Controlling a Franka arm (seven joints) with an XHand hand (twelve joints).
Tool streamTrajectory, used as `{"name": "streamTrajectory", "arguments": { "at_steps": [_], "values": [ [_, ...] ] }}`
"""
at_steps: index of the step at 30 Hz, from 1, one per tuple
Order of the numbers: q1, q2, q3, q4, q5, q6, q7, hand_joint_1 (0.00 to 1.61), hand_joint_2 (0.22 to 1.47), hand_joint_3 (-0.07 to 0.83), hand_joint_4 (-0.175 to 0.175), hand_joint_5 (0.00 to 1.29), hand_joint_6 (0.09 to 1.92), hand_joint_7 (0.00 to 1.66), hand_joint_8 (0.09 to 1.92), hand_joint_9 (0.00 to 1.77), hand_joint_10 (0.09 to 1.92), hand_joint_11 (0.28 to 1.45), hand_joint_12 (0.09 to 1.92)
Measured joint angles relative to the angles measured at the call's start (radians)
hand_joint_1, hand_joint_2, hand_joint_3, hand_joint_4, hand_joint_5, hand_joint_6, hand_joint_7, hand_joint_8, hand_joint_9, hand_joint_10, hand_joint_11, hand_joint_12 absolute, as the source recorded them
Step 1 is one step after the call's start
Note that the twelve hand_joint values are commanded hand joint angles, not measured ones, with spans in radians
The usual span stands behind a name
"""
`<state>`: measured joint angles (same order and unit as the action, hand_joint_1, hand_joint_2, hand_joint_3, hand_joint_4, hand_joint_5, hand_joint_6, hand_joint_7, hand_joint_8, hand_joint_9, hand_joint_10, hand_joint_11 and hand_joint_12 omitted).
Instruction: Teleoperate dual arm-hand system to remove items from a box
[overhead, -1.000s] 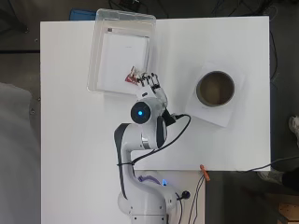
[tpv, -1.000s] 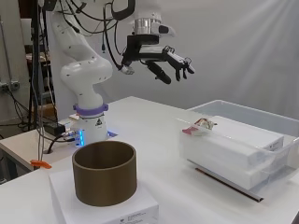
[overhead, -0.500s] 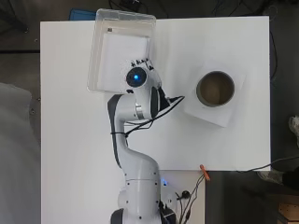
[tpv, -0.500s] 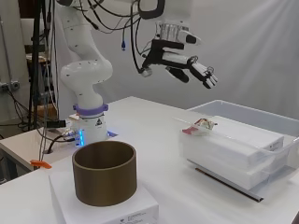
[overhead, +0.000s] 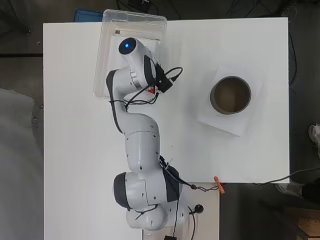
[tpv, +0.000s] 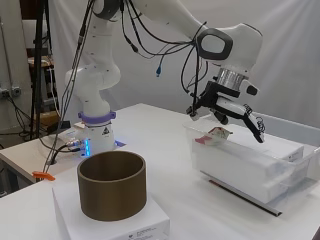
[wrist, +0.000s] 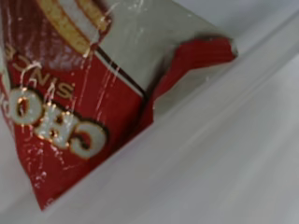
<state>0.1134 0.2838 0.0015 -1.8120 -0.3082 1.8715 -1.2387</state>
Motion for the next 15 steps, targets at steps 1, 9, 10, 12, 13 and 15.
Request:
{"name": "streamTrajectory", "arguments": {
  "at_steps": [1,9,10,12,13,15],
  "values": [
    [0.001,-0.014,0.004,-0.013,-0.002,-0.003,-0.005,0.20,0.85,-0.005,-0.017,0.25,0.09,0.40,0.09,0.52,0.09,0.48,0.09],
    [0.003,-0.050,0.021,-0.087,0.021,-0.057,0.002,0.22,0.83,-0.006,0.000,0.24,0.09,0.36,0.09,0.47,0.09,0.50,0.09],
    [0.003,-0.057,0.020,-0.098,0.023,-0.065,0.013,0.33,0.88,0.001,0.018,0.35,0.09,0.45,0.09,0.55,0.09,0.55,0.09],
    [0.001,-0.078,0.015,-0.112,0.027,-0.060,0.067,1.01,1.04,0.004,-0.105,0.75,0.80,0.72,0.59,0.84,0.66,0.76,0.12],
    [-0.001,-0.097,0.011,-0.133,0.030,-0.037,0.088,1.18,1.09,0.002,-0.140,0.83,1.02,0.77,0.76,0.90,0.87,0.79,0.20],
    [-0.004,-0.132,0.005,-0.197,0.039,0.014,0.111,1.31,1.13,0.000,-0.168,0.90,1.18,0.81,0.90,0.94,1.05,0.74,0.40]
  ]
}}
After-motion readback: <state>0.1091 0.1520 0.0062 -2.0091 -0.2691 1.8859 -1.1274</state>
